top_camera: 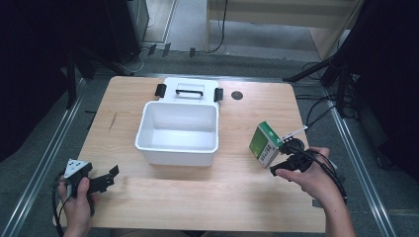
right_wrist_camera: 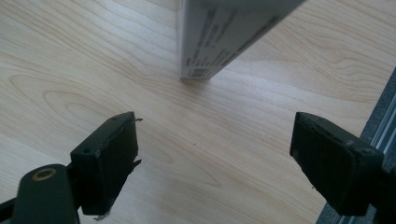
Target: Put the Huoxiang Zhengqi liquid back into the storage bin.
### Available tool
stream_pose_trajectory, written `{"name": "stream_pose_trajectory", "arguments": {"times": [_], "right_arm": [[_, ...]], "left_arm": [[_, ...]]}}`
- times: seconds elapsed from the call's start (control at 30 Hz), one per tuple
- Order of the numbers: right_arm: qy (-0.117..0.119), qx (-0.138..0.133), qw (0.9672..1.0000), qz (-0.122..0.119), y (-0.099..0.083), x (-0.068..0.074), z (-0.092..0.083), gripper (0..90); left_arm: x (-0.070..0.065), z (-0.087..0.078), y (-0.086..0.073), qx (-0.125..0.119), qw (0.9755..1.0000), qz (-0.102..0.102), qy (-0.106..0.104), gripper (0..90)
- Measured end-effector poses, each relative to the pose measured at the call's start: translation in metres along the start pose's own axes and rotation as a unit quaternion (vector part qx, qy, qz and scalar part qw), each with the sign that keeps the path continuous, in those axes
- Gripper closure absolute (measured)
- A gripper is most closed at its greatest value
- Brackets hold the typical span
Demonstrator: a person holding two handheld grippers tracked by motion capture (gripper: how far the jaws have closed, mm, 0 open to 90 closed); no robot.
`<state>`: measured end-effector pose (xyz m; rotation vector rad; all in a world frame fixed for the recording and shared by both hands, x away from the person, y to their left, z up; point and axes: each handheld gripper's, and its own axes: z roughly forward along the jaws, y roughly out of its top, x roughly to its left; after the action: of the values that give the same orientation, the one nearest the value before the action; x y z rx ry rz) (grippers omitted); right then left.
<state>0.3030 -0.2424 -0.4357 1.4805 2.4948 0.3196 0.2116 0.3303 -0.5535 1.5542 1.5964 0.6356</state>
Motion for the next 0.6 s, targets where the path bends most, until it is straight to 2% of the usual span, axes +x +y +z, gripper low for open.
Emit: {"name": "stream_pose_trajectory", "arguments": {"times": [0.4, 0.6], "right_arm": [[-0.004, 0.005, 0.9998, -0.018, 0.022, 0.001, -0.009, 16.4], [0.001, 0.001, 0.9999, -0.014, 0.032, 0.001, -0.012, 16.7]], "left_arm": [[0.0, 0.0, 0.0, 0.0, 1.0, 0.0, 0.0, 0.1], [0.0, 0.0, 0.0, 0.0, 1.0, 0.0, 0.0, 0.1]]}}
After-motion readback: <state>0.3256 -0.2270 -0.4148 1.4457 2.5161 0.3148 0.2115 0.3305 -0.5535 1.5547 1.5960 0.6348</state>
